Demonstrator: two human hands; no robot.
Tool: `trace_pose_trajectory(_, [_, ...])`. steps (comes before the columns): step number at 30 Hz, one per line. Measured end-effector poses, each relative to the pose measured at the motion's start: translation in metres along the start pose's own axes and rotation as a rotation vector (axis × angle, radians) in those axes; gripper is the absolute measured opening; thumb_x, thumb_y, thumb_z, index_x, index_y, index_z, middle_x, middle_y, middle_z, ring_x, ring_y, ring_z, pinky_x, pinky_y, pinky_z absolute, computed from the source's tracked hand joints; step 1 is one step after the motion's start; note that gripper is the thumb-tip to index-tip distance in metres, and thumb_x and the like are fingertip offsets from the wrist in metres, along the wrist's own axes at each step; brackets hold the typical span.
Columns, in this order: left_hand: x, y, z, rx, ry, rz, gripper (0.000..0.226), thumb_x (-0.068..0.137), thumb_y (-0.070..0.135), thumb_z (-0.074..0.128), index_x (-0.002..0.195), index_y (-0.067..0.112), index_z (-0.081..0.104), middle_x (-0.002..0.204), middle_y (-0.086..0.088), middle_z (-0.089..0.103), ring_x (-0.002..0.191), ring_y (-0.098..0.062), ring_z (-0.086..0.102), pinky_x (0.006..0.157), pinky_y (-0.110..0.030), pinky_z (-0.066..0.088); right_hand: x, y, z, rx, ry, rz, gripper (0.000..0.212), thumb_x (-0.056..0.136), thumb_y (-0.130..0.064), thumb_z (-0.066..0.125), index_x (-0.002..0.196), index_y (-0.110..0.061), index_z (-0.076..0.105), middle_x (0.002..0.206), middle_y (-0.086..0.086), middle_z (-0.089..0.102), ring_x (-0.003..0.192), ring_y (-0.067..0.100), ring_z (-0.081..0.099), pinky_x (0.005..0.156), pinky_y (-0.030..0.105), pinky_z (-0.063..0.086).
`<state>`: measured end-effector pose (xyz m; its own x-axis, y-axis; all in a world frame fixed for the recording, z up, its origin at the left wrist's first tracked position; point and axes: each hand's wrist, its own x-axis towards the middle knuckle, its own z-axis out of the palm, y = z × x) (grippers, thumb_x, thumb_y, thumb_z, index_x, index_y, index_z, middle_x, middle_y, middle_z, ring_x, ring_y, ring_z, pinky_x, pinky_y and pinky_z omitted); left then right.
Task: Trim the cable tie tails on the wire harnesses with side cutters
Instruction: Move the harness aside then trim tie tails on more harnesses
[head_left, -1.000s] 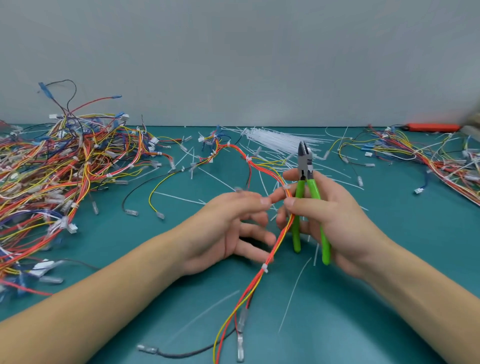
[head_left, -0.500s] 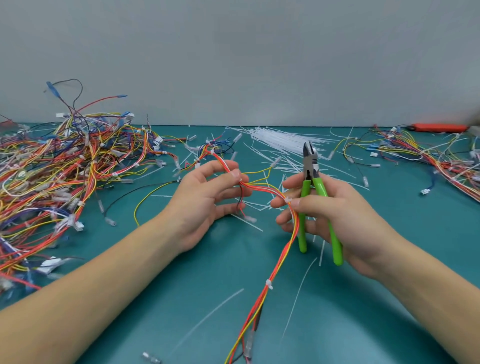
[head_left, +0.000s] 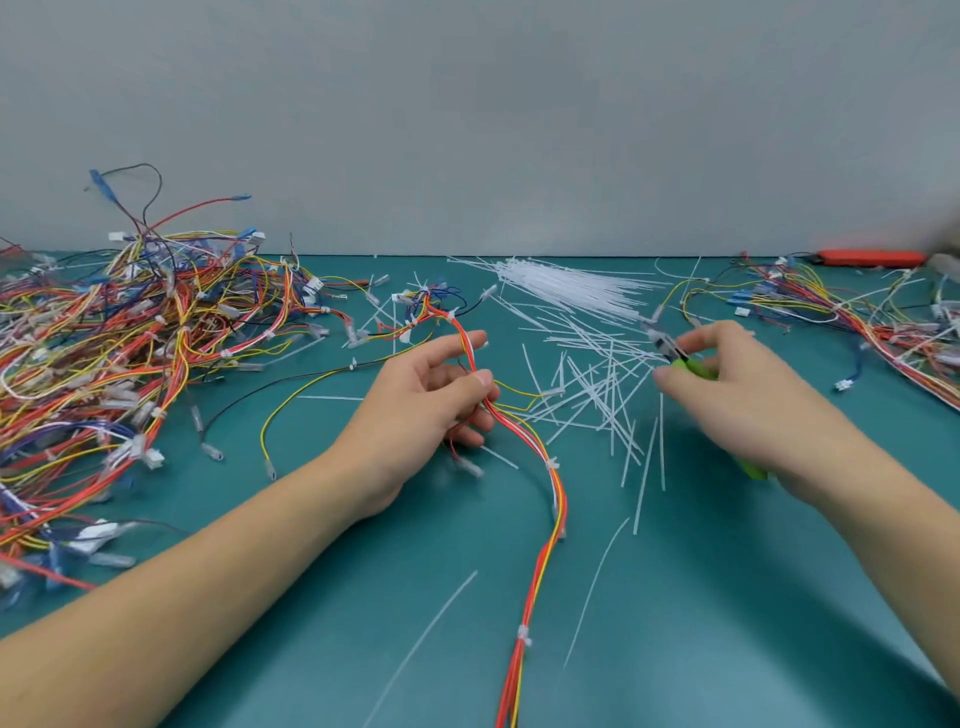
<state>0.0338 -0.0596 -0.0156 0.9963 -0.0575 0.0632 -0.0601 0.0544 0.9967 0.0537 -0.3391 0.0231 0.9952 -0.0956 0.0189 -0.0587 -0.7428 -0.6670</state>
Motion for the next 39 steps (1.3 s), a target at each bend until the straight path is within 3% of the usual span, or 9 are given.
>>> trace_pose_trajectory(5, [0.000, -0.002, 0.000, -0.039, 0.033, -0.007, 0.062, 0.097, 0.009, 0.070, 0.149, 0.021, 0.039, 0.085, -0.010, 0.076, 0.066, -0.021, 0.068, 0.058, -0.027, 0.057, 0.011, 0.016, -0.005, -0.413, -0.043, 0.084, 0.040, 0.084, -0.049, 0.067, 0.113, -0.029, 0.048, 0.091, -0.005, 0.057, 0.091, 0.027, 0.058, 0.073, 0.038, 0.045])
trace_pose_trajectory(11, [0.001, -0.003, 0.001, -0.034, 0.051, 0.012, 0.078, 0.098, 0.008, 0.068, 0.160, 0.029, 0.026, 0.087, -0.014, 0.075, 0.066, -0.021, 0.068, 0.057, -0.028, 0.056, 0.015, 0.019, -0.017, -0.466, -0.057, 0.131, 0.041, 0.077, -0.058, 0.072, 0.103, -0.030, 0.056, 0.090, -0.005, 0.053, 0.096, 0.027, 0.055, 0.076, 0.038, 0.047])
trace_pose_trajectory(16, [-0.002, -0.004, 0.000, 0.035, 0.034, 0.054, 0.083, 0.094, 0.013, 0.071, 0.159, 0.038, 0.026, 0.086, -0.013, 0.074, 0.070, -0.024, 0.069, 0.056, -0.031, 0.054, 0.013, 0.015, -0.018, -0.430, -0.014, 0.133, 0.036, 0.073, -0.057, 0.073, 0.089, -0.028, 0.059, 0.086, -0.006, 0.057, 0.080, 0.019, 0.056, 0.069, 0.035, 0.048])
trace_pose_trajectory(22, [-0.006, -0.002, 0.005, 0.112, -0.025, 0.152, 0.075, 0.092, 0.017, 0.071, 0.131, 0.072, 0.040, 0.081, -0.001, 0.065, 0.072, -0.023, 0.072, 0.055, -0.032, 0.055, 0.012, 0.015, -0.014, -0.468, -0.036, 0.135, 0.049, 0.080, -0.050, 0.071, 0.100, -0.006, 0.071, 0.092, 0.014, 0.072, 0.092, 0.028, 0.066, 0.082, 0.039, 0.057])
trace_pose_trajectory(30, [-0.013, 0.001, 0.009, 0.339, -0.087, 0.285, 0.080, 0.101, 0.009, 0.064, 0.151, 0.061, 0.030, 0.090, -0.003, 0.054, 0.077, -0.023, 0.071, 0.059, -0.031, 0.058, 0.015, 0.019, -0.011, -0.509, -0.001, 0.060, 0.046, 0.086, -0.056, 0.067, 0.087, -0.010, 0.074, 0.089, 0.014, 0.073, 0.089, 0.031, 0.066, 0.080, 0.040, 0.058])
trace_pose_trajectory(33, [-0.017, 0.001, 0.011, 0.410, -0.114, 0.330, 0.078, 0.101, 0.010, 0.062, 0.153, 0.059, 0.029, 0.092, -0.003, 0.055, 0.079, -0.024, 0.069, 0.070, -0.037, 0.060, 0.011, 0.013, -0.010, -0.412, 0.107, -0.099, 0.026, 0.089, -0.053, 0.068, 0.093, -0.028, 0.066, 0.097, -0.004, 0.067, 0.097, 0.022, 0.061, 0.083, 0.037, 0.051])
trace_pose_trajectory(35, [-0.019, 0.001, 0.012, 0.462, -0.142, 0.355, 0.076, 0.102, 0.012, 0.061, 0.153, 0.059, 0.029, 0.091, 0.004, 0.055, 0.080, -0.025, 0.065, 0.066, -0.038, 0.060, 0.003, 0.002, -0.006, -0.150, 0.182, -0.281, 0.014, 0.090, -0.044, 0.070, 0.090, -0.031, 0.068, 0.089, -0.012, 0.070, 0.087, 0.010, 0.062, 0.076, 0.026, 0.047])
trace_pose_trajectory(37, [-0.021, 0.000, 0.014, 0.541, -0.169, 0.389, 0.076, 0.102, 0.013, 0.061, 0.153, 0.059, 0.029, 0.091, 0.008, 0.055, 0.080, -0.024, 0.062, 0.065, -0.031, 0.057, -0.012, -0.016, 0.000, 0.272, 0.095, -0.363, 0.012, 0.090, -0.040, 0.074, 0.087, -0.028, 0.075, 0.085, -0.012, 0.074, 0.079, 0.001, 0.064, 0.070, 0.012, 0.047])
trace_pose_trajectory(39, [-0.023, 0.000, 0.018, 0.651, -0.192, 0.445, 0.074, 0.102, 0.014, 0.061, 0.155, 0.055, 0.029, 0.093, 0.010, 0.055, 0.082, -0.020, 0.060, 0.069, -0.024, 0.050, -0.028, -0.031, 0.006, 0.592, -0.078, -0.350, 0.017, 0.087, -0.041, 0.072, 0.096, -0.029, 0.079, 0.091, -0.004, 0.078, 0.079, 0.003, 0.066, 0.066, 0.017, 0.052])
